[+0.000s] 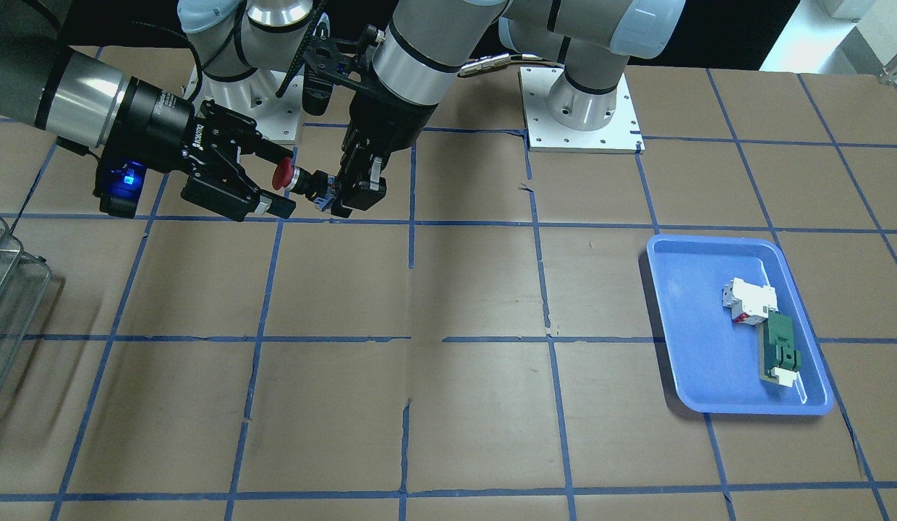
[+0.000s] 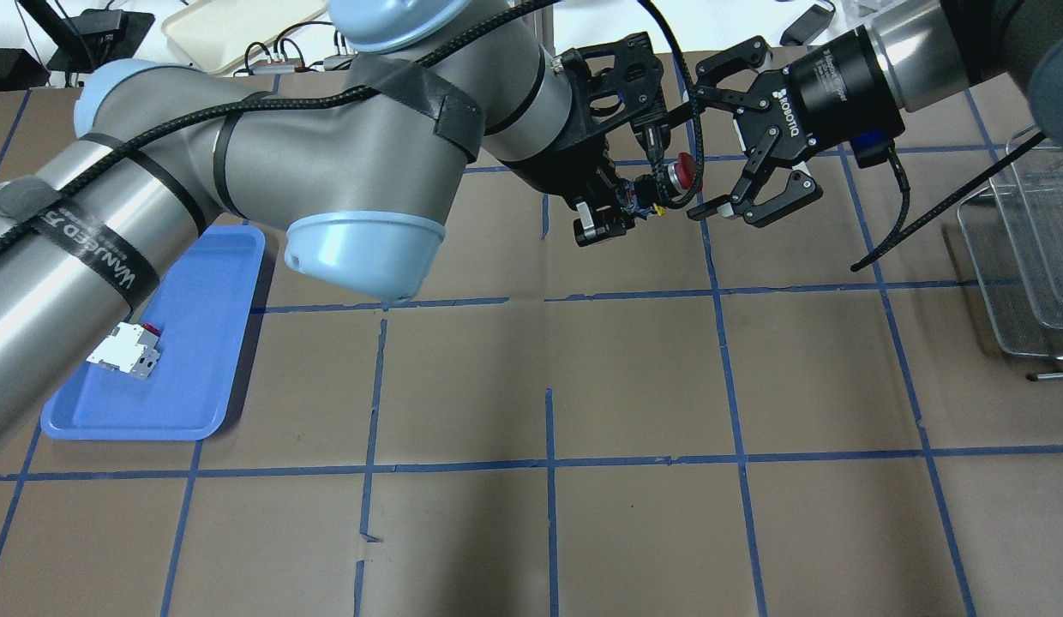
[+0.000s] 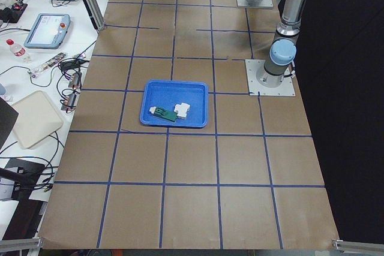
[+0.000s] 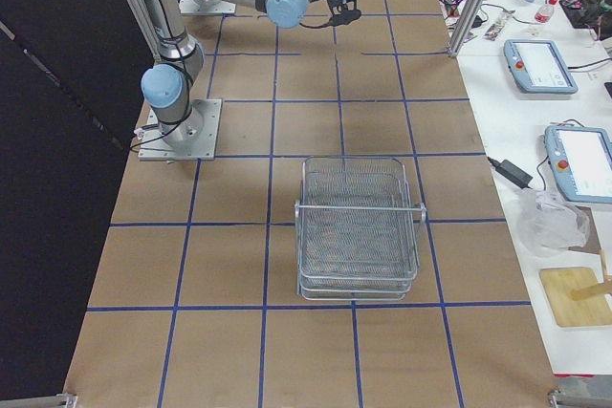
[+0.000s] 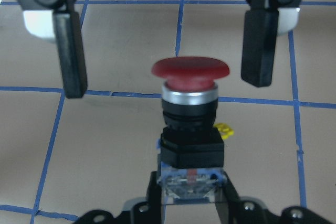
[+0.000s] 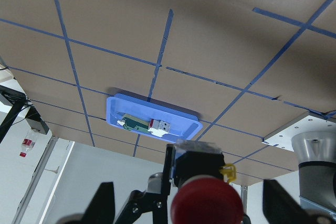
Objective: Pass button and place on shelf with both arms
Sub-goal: 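Close the right gripper on the button held by the left gripper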
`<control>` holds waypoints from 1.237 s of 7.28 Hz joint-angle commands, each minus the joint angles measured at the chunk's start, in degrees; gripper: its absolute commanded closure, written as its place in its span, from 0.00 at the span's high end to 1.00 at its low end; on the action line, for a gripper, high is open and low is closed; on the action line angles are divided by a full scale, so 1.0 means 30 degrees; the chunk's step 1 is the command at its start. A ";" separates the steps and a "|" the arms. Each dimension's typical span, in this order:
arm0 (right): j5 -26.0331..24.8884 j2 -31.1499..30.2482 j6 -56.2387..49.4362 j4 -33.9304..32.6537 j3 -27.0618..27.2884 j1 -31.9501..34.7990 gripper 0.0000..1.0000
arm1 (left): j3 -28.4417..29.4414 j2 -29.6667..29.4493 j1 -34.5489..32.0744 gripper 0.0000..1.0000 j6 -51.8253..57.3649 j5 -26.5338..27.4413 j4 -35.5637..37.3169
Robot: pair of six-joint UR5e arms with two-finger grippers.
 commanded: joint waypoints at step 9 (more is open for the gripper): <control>0.0019 0.0157 0.0013 0.0584 -0.0001 0.0010 0.68 | 0.0013 0.0140 0.0000 0.00 -0.0058 0.0026 -0.0043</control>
